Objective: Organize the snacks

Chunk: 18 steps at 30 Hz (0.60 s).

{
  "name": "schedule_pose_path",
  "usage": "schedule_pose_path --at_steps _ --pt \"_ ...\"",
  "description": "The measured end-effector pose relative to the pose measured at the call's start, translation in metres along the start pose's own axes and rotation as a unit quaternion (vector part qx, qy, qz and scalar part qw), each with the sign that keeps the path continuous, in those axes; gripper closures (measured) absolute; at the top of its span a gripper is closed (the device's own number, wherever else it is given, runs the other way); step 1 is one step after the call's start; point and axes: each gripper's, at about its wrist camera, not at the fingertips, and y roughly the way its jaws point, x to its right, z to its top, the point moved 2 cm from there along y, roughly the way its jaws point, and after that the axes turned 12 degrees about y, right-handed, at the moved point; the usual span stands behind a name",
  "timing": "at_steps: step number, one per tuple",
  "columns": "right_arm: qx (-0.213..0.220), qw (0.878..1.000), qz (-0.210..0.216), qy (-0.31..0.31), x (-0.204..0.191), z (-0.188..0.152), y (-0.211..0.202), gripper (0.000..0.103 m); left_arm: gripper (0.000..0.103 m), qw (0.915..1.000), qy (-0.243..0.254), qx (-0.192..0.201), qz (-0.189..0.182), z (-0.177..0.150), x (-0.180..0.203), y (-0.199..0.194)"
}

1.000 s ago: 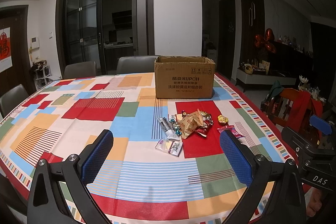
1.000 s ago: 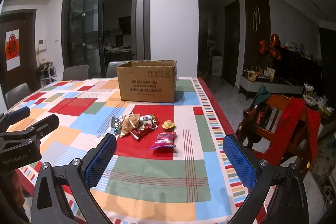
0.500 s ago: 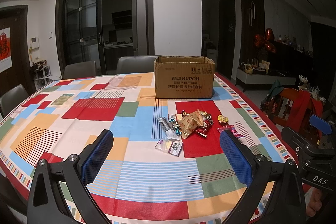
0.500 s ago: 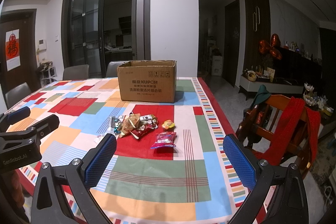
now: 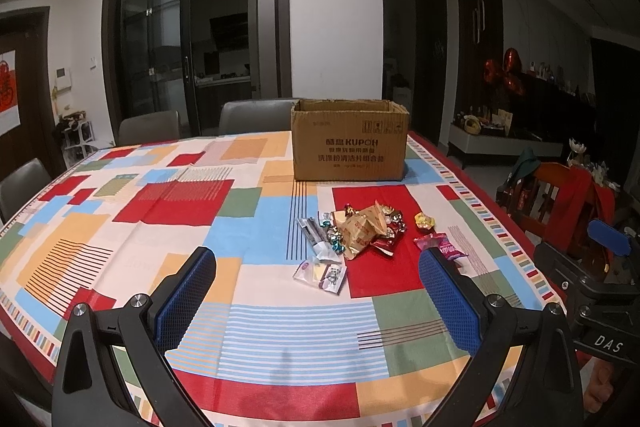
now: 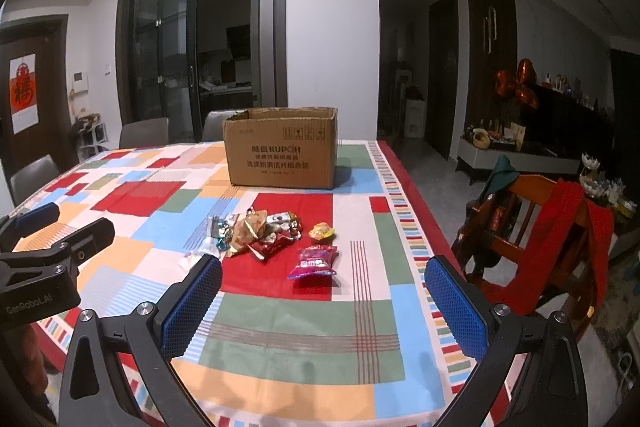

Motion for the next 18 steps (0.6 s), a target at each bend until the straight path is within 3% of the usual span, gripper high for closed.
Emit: schedule_pose_path --at_steps 18 --pt "-0.091 0.996 0.012 0.009 0.005 0.006 0.073 0.0 0.0 0.9974 -0.011 -0.071 0.004 0.002 -0.004 0.065"
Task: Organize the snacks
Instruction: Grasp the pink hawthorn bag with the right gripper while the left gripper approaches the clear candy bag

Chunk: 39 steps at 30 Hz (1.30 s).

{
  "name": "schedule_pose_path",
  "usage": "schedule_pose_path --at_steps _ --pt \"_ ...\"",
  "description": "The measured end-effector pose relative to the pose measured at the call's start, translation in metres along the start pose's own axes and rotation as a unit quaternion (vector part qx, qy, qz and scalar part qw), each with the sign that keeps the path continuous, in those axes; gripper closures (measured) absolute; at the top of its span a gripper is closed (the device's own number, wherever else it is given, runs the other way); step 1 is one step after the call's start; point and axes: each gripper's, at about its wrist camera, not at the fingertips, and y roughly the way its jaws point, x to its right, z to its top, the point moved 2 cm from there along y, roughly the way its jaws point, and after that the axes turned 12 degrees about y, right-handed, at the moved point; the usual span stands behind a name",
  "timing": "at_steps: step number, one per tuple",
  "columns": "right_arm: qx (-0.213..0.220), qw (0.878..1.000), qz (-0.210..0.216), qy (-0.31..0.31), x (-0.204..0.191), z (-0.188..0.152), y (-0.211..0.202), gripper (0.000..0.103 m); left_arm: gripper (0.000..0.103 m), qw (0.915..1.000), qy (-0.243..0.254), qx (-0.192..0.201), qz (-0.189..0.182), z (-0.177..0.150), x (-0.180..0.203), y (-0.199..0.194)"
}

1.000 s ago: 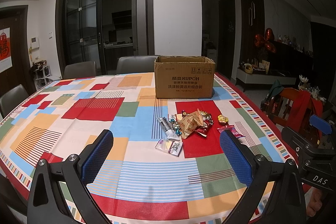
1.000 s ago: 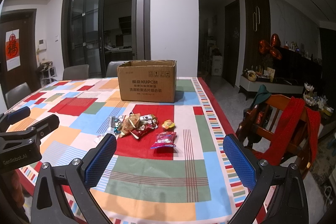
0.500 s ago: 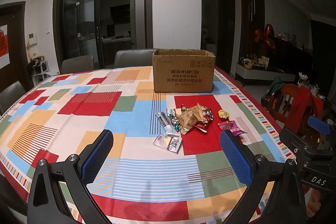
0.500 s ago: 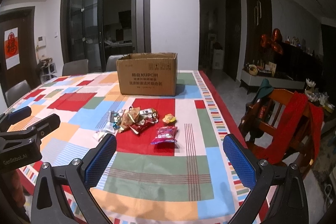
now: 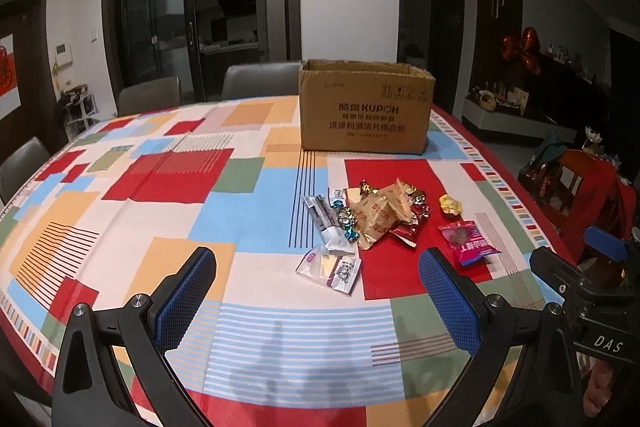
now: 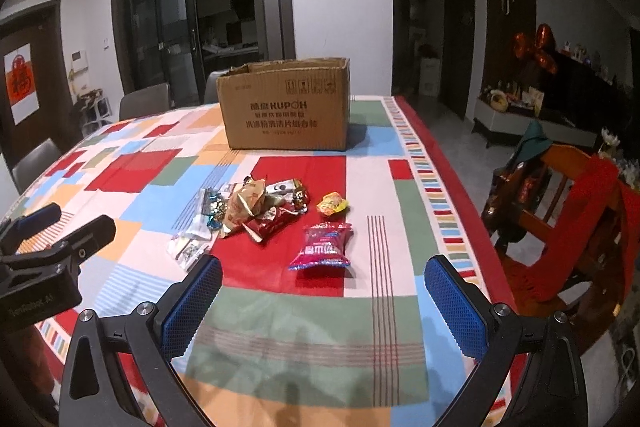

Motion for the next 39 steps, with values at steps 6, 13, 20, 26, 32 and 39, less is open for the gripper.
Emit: schedule_pose_path --at_steps 6,13,20,26,32,39 --pt "-0.036 0.999 0.009 0.009 0.001 0.009 0.033 0.0 0.002 0.9994 -0.001 -0.033 -0.005 0.006 0.0 0.031" --pt "-0.067 0.998 -0.001 0.011 -0.001 0.016 0.073 0.002 0.011 0.9959 -0.014 -0.086 -0.024 0.005 -0.003 0.075" --pt "-0.109 0.994 -0.002 0.018 0.001 0.013 0.107 0.012 0.023 0.9869 -0.039 -0.147 -0.055 -0.009 -0.001 0.114" --pt "-0.134 0.991 -0.008 0.015 0.002 0.007 0.129 0.02 0.03 0.9803 -0.05 -0.178 -0.069 -0.017 0.003 0.138" --pt "-0.15 0.988 -0.009 0.021 0.003 0.004 0.144 0.026 0.034 0.9801 -0.046 -0.18 -0.071 -0.017 0.004 0.149" --pt "-0.154 0.988 -0.015 0.013 0.001 0.0 0.152 0.042 0.047 0.9815 -0.046 -0.171 -0.074 -0.015 0.004 0.149"
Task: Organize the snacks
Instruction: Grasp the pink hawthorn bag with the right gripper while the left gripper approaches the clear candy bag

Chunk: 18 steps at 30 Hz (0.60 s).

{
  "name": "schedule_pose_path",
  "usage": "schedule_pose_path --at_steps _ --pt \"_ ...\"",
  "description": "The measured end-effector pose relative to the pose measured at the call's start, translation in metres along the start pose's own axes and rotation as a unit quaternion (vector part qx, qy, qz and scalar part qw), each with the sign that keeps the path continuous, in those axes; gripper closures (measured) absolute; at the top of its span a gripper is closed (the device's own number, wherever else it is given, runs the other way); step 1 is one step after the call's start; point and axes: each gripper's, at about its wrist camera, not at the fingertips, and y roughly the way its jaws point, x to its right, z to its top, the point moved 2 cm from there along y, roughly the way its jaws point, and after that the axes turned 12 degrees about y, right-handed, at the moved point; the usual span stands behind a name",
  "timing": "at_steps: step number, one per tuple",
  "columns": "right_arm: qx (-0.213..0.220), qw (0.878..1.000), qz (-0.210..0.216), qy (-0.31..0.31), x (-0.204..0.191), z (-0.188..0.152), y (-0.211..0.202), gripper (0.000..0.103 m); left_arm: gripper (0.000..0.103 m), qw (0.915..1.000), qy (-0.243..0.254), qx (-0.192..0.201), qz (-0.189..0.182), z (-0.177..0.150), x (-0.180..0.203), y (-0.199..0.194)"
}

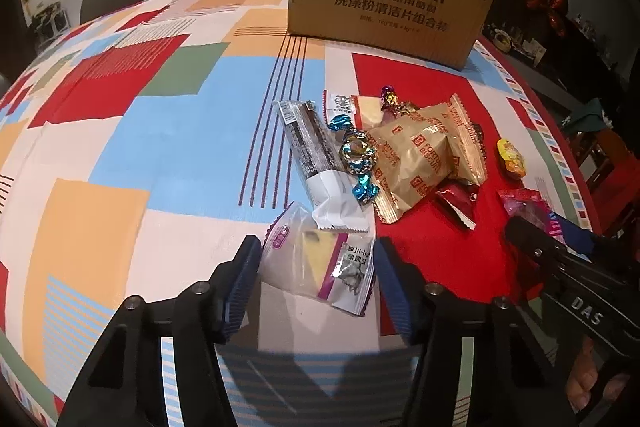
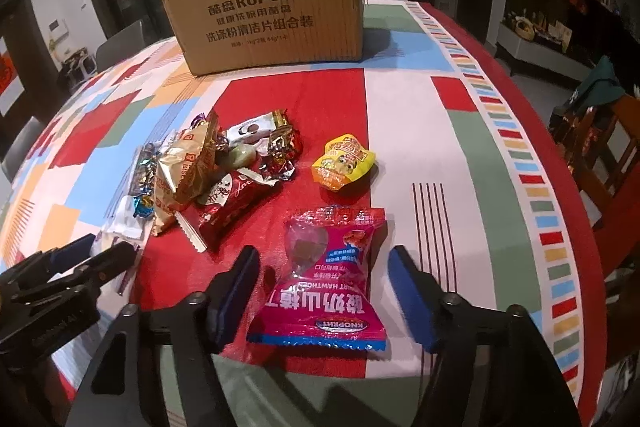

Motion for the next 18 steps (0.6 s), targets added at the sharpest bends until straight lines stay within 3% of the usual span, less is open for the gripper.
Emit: schedule_pose_path --at_steps 3,6,10,12,18 --pt "0.005 1.0 -0.009 -0.009 -0.001 -0.001 -0.001 0.058 0.049 1.0 -0.004 0.003 -0.007 -0.001 0.0 -0.002" --pt "0.006 1.0 -0.013 -0.017 -0.001 -0.003 -0.003 0.061 0.054 0.9998 -0.008 0.009 -0.014 -0.002 -0.001 -0.006" --pt "0.003 1.0 -0.001 -0.013 -0.001 -0.005 -0.009 0.062 0.09 0.9998 0.004 0.017 -0.009 -0.004 0.002 -0.013" --pt "0.008 1.0 -0.003 -0.016 -0.002 -0.007 -0.014 0.063 0.098 0.9998 0.004 0.004 -0.019 -0.008 0.001 -0.009" --pt "0.023 0.999 0.004 -0.023 -0.005 -0.011 -0.031 0.063 0.101 0.9993 0.006 0.018 -0.031 -0.014 0.003 -0.017"
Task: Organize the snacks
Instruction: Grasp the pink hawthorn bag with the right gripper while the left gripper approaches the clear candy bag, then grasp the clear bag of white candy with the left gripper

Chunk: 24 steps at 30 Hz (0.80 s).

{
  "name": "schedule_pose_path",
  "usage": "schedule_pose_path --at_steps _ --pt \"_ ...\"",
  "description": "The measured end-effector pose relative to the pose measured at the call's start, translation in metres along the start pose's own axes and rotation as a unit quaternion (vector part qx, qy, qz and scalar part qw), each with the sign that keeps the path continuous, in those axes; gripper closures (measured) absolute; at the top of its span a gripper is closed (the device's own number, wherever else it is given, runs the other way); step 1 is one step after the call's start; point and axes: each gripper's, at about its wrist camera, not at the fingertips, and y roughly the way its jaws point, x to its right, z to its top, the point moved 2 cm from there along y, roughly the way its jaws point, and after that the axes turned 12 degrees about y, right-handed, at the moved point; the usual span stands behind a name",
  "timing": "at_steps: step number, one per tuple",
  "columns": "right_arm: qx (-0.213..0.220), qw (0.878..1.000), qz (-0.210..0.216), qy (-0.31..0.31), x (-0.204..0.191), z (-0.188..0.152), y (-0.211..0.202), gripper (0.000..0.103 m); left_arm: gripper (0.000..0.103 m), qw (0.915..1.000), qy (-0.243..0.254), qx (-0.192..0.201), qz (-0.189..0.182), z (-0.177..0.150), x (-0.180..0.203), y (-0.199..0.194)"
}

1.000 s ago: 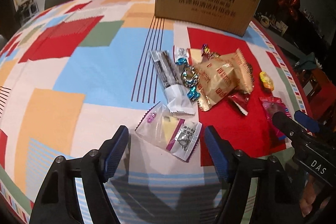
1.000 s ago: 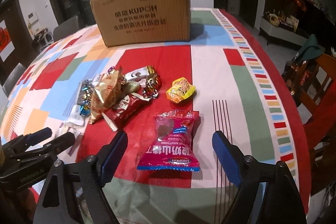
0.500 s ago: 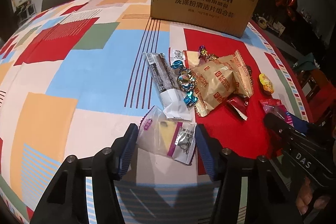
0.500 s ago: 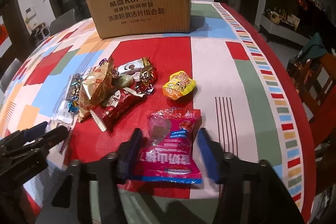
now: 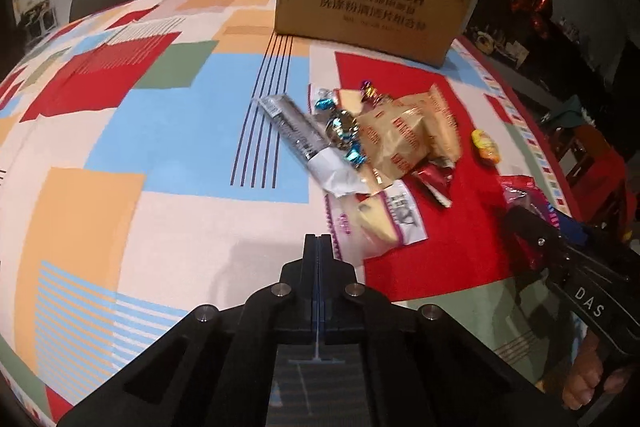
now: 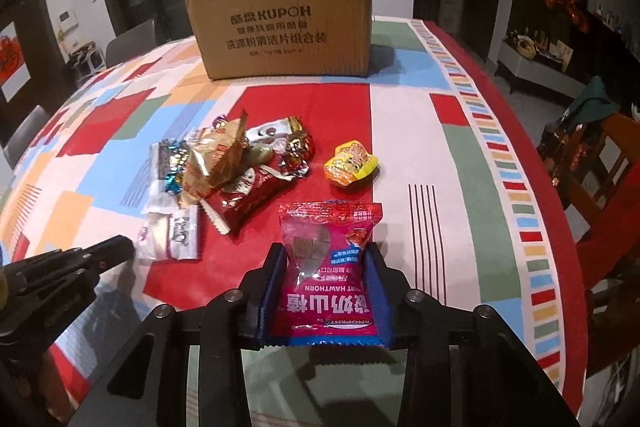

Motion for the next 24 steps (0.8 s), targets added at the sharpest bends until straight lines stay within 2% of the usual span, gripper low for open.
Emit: schedule_pose_path --at_steps 2,3,4,5,6,7,10,15,21,23,24 --pt "0.006 1.0 0.002 -0.002 -0.001 0.0 -0.005 0.063 0.1 0.9999 0.003 0.01 -0.006 0.002 0.002 -0.005" --pt "0.008 1.0 0.003 -0.002 -0.001 0.0 -0.007 0.063 0.093 0.9999 0.001 0.016 -0.005 0.003 0.002 -0.008" --pt "0.009 1.0 0.004 -0.002 -0.001 0.0 -0.008 0.063 0.076 0.9998 -0.001 0.019 -0.007 0.005 0.002 -0.009" --pt "0.011 1.0 0.005 -0.001 -0.001 0.001 -0.01 0.063 0.065 0.9997 -0.001 0.022 -0.012 0.007 0.003 -0.009" --pt "0.011 1.0 0.006 -0.001 -0.001 0.001 -0.01 0.063 0.044 0.9996 -0.002 0.024 -0.011 0.009 0.004 -0.009" --pt "0.012 1.0 0.008 0.0 -0.001 0.001 -0.01 0.063 0.038 0.9996 -0.001 0.026 -0.007 0.01 0.006 -0.009" --pt "0.012 1.0 0.016 0.001 0.0 0.001 -0.012 0.063 0.034 0.9996 0.02 0.021 0.002 0.015 0.016 -0.002" --pt "0.013 1.0 0.023 0.008 0.006 0.001 -0.013 0.063 0.034 0.9996 0.029 0.0 -0.008 0.02 0.029 0.015" --pt "0.011 1.0 0.025 0.007 0.009 0.001 -0.008 0.063 0.034 0.9987 0.041 -0.013 0.028 0.022 0.041 0.03" --pt "0.008 1.0 0.029 0.005 0.007 -0.001 -0.005 0.063 0.037 0.9976 0.055 -0.01 0.041 0.022 0.045 0.031" --pt "0.006 1.0 0.031 0.003 0.006 -0.001 -0.004 0.063 0.044 0.9972 0.059 -0.005 0.045 0.021 0.046 0.03"
